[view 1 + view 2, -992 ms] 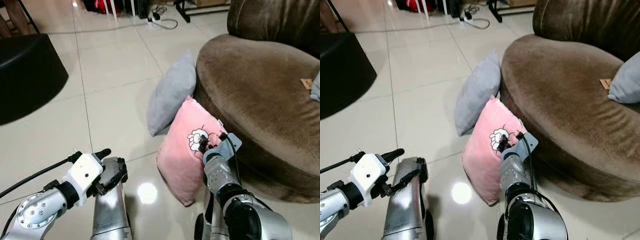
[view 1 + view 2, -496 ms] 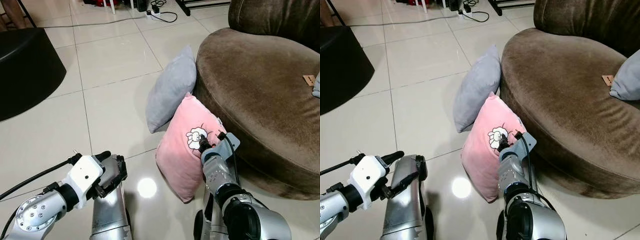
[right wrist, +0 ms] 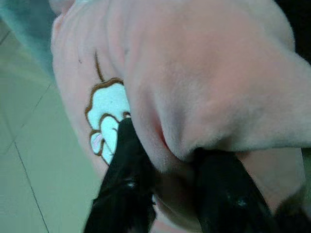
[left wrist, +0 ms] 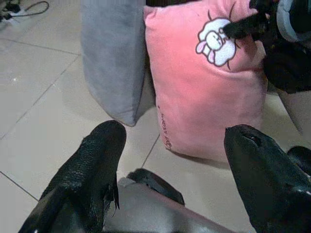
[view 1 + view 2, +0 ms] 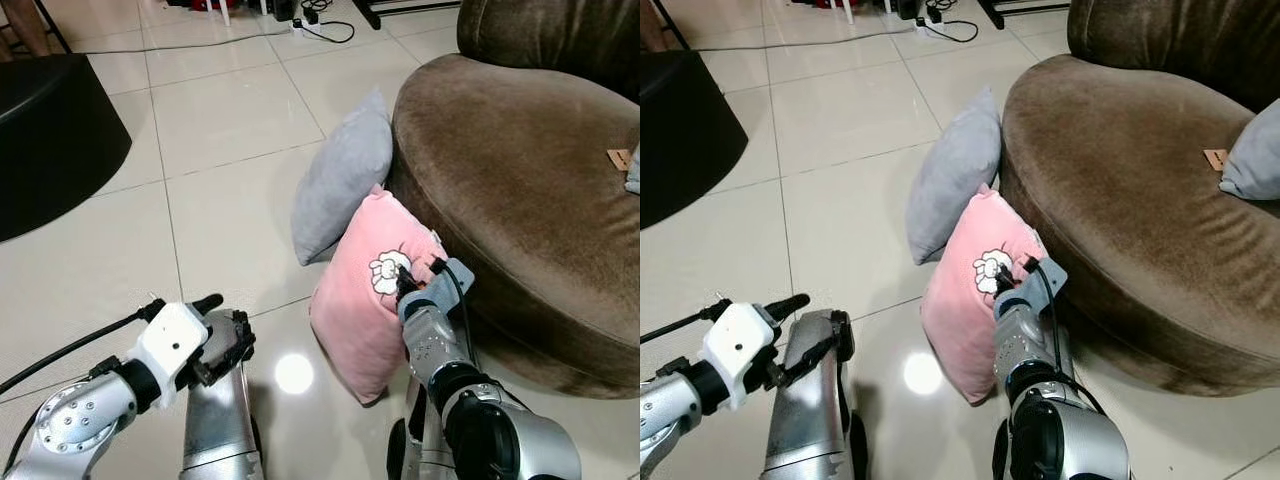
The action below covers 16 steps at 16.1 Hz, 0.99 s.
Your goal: Move the pillow to the sofa from floor
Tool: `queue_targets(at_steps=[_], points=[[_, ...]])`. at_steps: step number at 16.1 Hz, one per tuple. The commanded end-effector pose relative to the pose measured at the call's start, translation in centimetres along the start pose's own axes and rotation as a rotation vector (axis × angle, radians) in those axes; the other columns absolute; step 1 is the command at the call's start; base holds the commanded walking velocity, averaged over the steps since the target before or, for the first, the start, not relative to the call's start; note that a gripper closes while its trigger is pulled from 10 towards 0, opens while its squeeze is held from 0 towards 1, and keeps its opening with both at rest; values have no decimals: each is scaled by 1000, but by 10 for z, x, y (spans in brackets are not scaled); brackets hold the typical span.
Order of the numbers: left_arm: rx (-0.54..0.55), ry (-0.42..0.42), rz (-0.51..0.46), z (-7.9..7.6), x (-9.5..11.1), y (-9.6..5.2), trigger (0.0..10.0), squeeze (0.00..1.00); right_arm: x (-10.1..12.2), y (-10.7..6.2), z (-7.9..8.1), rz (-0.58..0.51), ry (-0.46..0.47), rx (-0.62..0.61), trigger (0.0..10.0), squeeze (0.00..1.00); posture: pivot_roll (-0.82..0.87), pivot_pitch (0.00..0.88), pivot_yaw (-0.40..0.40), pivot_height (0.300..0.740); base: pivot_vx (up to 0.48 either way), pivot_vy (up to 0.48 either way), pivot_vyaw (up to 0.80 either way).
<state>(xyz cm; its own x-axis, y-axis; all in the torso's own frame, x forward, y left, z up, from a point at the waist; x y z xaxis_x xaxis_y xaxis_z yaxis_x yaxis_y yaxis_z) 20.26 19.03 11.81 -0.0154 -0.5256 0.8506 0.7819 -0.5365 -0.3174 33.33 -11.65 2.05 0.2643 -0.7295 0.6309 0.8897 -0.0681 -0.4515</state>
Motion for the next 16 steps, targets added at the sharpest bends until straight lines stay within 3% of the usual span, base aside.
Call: queue_targets(at_steps=[1,2,3,5,8,9,11,12,14,16], points=[[0,-1,17,-2,-4,0,10000,0,-13,-3,-1,50,-24,6,0,0,177,99,18,400,0,0,0],[0,-1,17,-2,-4,0,10000,0,-13,-3,-1,50,-24,6,0,0,177,99,18,400,0,0,0],[44,-13,1,0,-4,4,10000,0,-21,-6,1,81,-96,96,0,0,149,0,-19,400,0,0,0],[140,-34,-35,6,-3,15,10000,0,-30,-19,7,108,-197,321,0,0,115,0,-25,400,0,0,0],[179,-54,-58,8,-2,25,10000,0,-2,-34,20,16,-189,459,0,0,60,0,1,400,0,0,0],[179,-54,-58,8,-2,25,10000,0,-2,-34,20,16,-189,459,0,0,60,0,1,400,0,0,0],[212,-67,-80,8,0,32,10000,0,30,-48,32,-77,-152,532,0,0,15,0,16,400,0,0,0],[241,-69,-108,9,6,41,10000,0,77,-70,56,-208,-66,616,0,0,-1,0,5,400,0,0,0],[259,-75,-123,10,7,47,10000,0,106,-85,73,-297,-15,658,0,0,-10,0,-1,400,0,0,0],[277,-78,-135,7,10,49,10000,0,176,-115,110,-518,125,742,0,0,-8,0,-8,400,0,0,0]])
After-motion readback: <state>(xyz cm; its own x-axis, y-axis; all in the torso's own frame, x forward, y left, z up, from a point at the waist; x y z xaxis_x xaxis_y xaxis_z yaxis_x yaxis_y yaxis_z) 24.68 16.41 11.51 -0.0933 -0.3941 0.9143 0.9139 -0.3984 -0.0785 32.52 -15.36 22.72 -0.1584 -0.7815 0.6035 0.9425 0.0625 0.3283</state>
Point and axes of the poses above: a point about 5 cm out from each wrist's last joint towards the gripper, its own y axis pointing out of the wrist towards the gripper, its own x axis along the axis of the wrist's last joint, z = x × y, the point moved 1 cm from there along y, pointing out of the wrist towards the gripper, and after that the axes turned 8 degrees about y, right-handed, at the moved point
